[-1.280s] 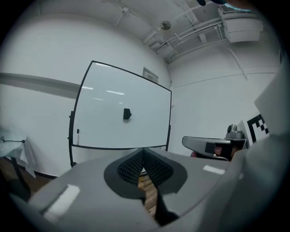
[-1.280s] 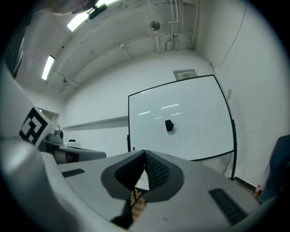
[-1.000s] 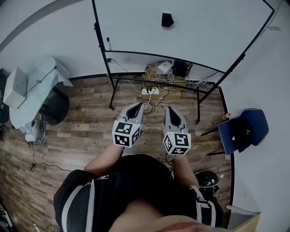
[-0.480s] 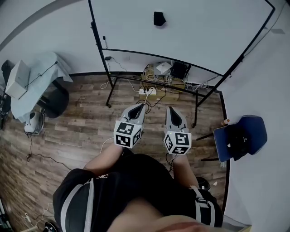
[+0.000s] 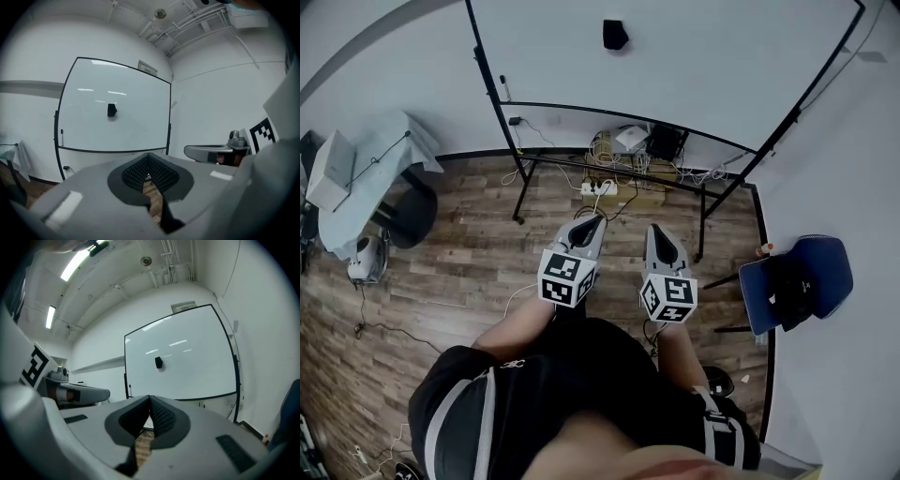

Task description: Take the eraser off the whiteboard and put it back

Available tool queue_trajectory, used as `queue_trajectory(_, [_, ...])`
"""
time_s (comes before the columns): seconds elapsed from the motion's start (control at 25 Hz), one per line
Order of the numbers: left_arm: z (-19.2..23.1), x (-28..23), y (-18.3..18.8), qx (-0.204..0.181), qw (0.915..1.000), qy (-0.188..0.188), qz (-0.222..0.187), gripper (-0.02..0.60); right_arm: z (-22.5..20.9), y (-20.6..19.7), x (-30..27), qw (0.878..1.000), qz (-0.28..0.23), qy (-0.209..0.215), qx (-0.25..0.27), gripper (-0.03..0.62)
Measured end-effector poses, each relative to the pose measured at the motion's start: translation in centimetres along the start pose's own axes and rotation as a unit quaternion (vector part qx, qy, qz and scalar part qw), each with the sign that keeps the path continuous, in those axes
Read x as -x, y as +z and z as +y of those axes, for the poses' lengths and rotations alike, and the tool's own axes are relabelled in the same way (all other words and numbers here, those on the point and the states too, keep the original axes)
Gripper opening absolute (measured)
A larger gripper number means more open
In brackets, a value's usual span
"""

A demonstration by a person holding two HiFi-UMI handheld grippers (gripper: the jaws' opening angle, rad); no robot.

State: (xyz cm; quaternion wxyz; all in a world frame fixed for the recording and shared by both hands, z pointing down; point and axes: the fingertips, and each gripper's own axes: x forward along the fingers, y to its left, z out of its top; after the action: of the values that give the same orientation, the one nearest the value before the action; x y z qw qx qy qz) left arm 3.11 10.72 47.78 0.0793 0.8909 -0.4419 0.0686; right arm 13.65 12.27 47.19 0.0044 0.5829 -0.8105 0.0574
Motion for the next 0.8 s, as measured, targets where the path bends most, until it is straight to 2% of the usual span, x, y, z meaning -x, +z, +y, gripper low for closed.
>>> queue_trajectory(0.12, [0.8,-1.2,-0.2,-0.004,1.0,-0.002,0.003,0.011,-0.4,-0.5,-1.3,1.0,0.003,-0.001,-0.008,0.005])
queue_trajectory(0.32, [3.1,-2.9,0.0,0.021,0.9997,0.008,0.004,0.011,-0.1,-0.4,-3.6,1.0,0.009,0.018,0.004,0.005])
queue_trajectory(0.6, [6.9,-6.5,-0.1,0.032,0.9994,0.01,0.01,0.011,-2.0,-0.8,-8.8,1.0,0.021,0.008,0.003,0.005])
queue_trajectory(0.8, [10.6,-11.0,1.3,0.033,0.9994,0.005,0.01,0.011,-3.3,-0.1,-13.9,1.0,0.023,0.001,0.008,0.005])
